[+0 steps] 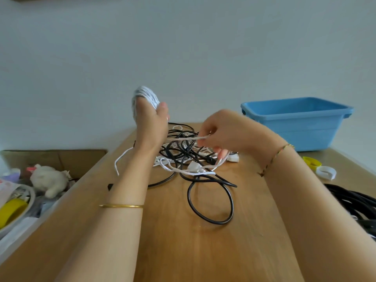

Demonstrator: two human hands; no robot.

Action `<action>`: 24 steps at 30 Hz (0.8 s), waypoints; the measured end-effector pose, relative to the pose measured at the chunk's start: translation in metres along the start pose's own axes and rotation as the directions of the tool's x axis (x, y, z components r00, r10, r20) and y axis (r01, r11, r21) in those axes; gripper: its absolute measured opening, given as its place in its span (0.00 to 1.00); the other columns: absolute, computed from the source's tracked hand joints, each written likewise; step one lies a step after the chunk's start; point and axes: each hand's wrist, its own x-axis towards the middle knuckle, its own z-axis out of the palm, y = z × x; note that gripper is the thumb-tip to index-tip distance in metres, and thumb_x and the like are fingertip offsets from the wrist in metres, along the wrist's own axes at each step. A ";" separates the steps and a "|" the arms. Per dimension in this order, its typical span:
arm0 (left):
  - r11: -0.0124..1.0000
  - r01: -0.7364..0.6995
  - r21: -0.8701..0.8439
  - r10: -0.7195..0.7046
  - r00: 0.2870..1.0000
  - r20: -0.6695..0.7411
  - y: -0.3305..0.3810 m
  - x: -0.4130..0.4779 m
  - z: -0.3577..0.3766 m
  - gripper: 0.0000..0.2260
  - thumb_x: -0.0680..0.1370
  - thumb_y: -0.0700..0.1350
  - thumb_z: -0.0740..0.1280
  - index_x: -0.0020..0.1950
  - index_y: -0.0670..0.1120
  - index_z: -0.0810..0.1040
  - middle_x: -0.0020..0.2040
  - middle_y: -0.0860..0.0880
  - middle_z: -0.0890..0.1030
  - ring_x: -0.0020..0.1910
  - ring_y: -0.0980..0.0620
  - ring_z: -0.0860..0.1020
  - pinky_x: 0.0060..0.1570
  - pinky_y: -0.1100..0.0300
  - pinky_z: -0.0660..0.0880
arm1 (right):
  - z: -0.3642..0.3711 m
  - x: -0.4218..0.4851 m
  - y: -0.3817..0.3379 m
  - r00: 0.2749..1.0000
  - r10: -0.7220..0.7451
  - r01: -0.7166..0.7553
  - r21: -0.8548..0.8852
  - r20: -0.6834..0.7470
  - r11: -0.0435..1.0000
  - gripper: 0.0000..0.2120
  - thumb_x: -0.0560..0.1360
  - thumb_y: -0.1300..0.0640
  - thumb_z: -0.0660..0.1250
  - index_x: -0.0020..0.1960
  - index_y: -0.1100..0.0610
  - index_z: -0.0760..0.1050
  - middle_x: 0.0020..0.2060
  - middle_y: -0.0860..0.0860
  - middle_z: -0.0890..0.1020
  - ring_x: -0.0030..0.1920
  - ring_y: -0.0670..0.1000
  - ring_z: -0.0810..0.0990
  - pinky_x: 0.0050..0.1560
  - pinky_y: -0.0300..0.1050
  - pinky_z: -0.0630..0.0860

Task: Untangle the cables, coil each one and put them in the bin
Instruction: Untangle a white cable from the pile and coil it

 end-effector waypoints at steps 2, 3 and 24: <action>0.987 -0.029 0.156 0.004 0.988 0.157 0.000 -0.003 0.004 0.03 0.73 0.39 0.58 0.45 0.43 0.69 0.46 0.37 0.75 0.46 0.39 0.78 0.46 0.49 0.76 | -0.006 0.000 0.003 0.990 0.021 -0.002 0.128 -0.143 0.992 0.05 0.75 0.63 0.66 0.45 0.55 0.79 0.29 0.49 0.78 0.28 0.46 0.81 0.31 0.36 0.78; 0.964 -0.046 0.263 -0.015 0.974 0.227 0.002 -0.005 0.006 0.07 0.74 0.36 0.59 0.51 0.37 0.72 0.49 0.36 0.76 0.50 0.39 0.77 0.49 0.52 0.75 | -0.008 0.000 0.004 0.978 0.028 0.014 0.199 -0.205 0.980 0.07 0.74 0.65 0.66 0.44 0.54 0.79 0.31 0.50 0.78 0.29 0.49 0.83 0.33 0.38 0.79; -0.026 0.886 -0.464 0.251 0.455 0.855 0.021 0.003 -0.025 0.21 0.79 0.51 0.62 0.51 0.32 0.77 0.25 0.48 0.73 0.22 0.53 0.73 0.33 0.60 0.77 | 0.019 0.018 0.048 0.958 0.136 -0.041 0.348 -0.252 0.937 0.10 0.76 0.52 0.67 0.41 0.58 0.81 0.20 0.46 0.73 0.19 0.42 0.65 0.24 0.32 0.67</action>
